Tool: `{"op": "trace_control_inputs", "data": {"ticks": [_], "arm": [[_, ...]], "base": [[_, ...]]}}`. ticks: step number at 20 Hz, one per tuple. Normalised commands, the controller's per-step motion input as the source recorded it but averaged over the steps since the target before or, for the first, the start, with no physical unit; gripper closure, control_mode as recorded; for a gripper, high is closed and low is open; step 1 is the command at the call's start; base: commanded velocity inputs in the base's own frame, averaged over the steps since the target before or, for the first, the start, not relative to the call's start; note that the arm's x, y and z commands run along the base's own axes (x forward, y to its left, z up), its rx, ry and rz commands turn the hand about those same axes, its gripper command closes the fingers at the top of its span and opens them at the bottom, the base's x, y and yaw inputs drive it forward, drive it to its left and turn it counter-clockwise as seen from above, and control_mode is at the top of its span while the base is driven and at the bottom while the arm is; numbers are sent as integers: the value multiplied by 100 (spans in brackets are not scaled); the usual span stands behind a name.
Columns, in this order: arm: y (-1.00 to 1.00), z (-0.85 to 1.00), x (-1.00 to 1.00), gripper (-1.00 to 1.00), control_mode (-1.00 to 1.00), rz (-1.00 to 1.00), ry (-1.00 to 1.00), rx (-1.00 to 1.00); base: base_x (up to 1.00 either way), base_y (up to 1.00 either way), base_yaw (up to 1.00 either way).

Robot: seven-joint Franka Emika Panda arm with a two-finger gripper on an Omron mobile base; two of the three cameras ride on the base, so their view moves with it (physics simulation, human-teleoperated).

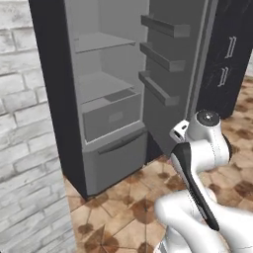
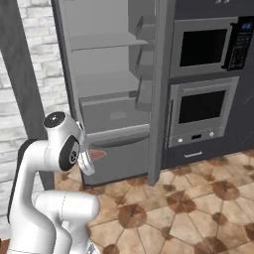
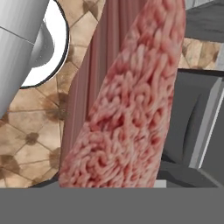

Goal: Gather the sweet potato and bell pepper from the fridge and place them on a tray on the dining counter. Then gather the steaks from the fridge and place them on the other tray.

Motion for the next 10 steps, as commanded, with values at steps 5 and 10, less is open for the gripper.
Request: {"op": "trace_control_inputs", "data": {"ticks": [5,10], "arm": [[0,0,0,100,100,0,0,0],[0,0,0,100,100,0,0,0]], "base": [[-68,-11,-25],[-65,-37,-33]]}}
